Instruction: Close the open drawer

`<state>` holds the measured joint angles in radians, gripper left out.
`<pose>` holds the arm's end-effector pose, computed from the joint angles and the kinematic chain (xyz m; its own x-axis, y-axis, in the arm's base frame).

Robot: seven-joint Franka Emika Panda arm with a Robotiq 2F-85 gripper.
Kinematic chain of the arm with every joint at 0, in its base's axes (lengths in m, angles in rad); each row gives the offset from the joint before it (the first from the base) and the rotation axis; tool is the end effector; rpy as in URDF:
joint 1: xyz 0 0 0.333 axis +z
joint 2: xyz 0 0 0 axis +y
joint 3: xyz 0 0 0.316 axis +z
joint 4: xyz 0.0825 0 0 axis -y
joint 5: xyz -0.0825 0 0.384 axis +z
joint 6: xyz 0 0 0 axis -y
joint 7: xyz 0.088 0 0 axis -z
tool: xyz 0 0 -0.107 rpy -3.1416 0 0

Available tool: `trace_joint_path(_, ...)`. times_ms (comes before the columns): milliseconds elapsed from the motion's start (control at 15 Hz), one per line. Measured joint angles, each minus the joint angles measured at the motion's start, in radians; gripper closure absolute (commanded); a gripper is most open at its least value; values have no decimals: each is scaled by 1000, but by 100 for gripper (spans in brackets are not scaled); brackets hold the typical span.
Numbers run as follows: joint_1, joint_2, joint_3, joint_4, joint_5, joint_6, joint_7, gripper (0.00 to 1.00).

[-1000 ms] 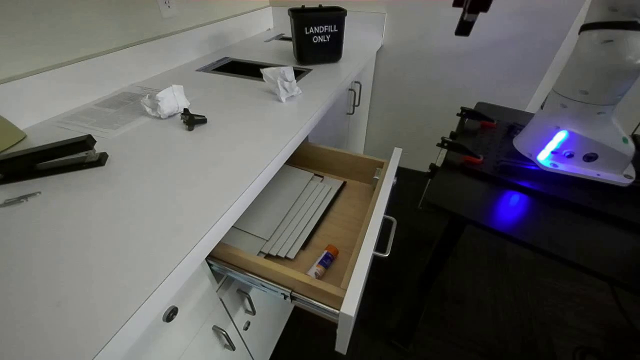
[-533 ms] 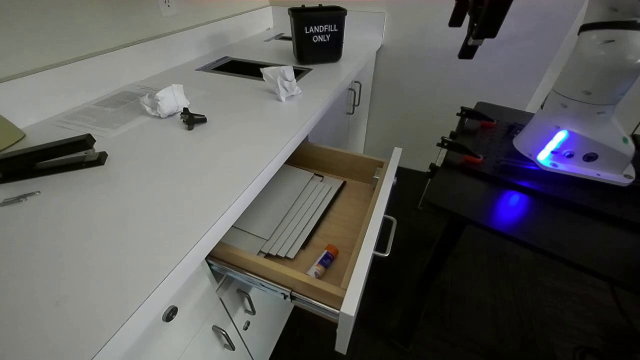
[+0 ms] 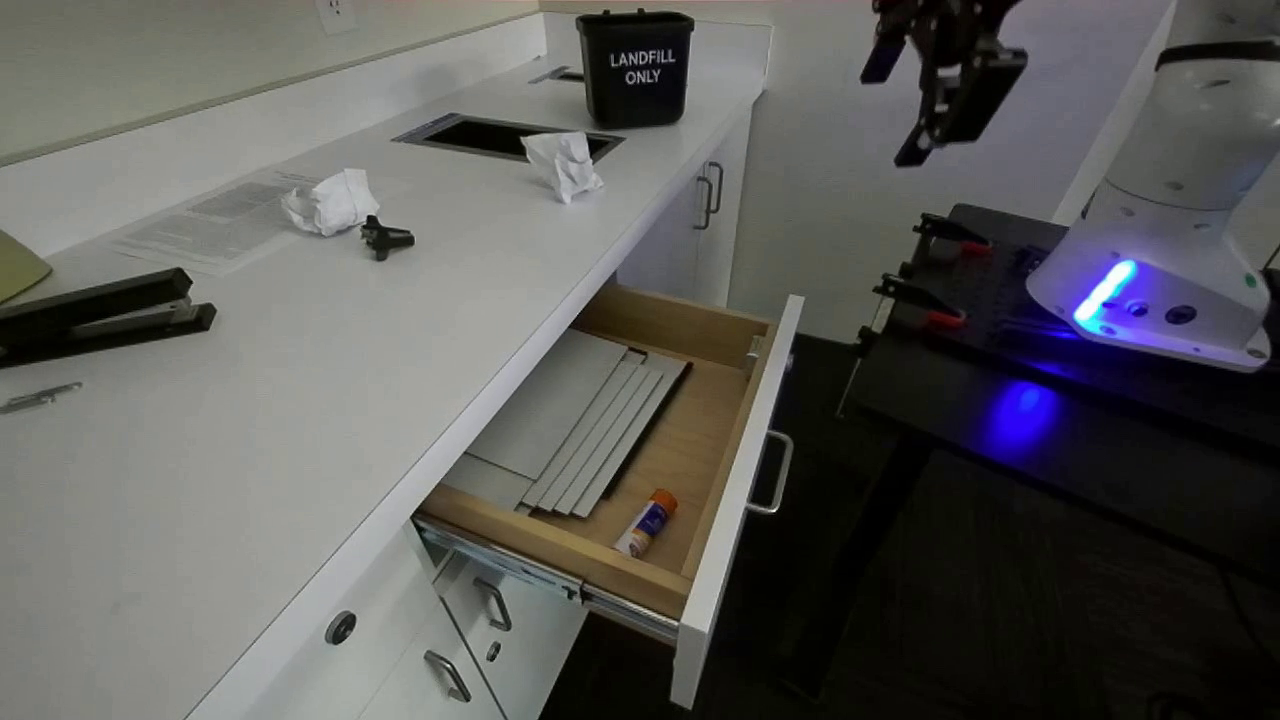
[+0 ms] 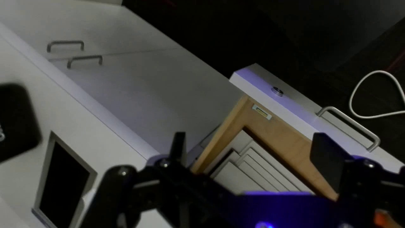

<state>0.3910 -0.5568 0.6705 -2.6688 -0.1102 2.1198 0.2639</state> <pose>0.1976 0.3127 0.3732 0.7208 0.6932 -0.0004 0.6278 -0.6526 0.4242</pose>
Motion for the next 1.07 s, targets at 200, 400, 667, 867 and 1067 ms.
trace_joint_path(200, -14, 157, 138, 29, -138, 139, 44, 0)
trace_joint_path(400, -75, 308, 260, 62, -338, 251, 92, 0)
trace_joint_path(667, -124, 435, 303, 98, -478, 276, 118, 0)
trace_joint_path(867, -117, 426, 300, 97, -477, 276, 118, 0)
trace_joint_path(1067, -114, 426, 298, 97, -477, 276, 118, 0)
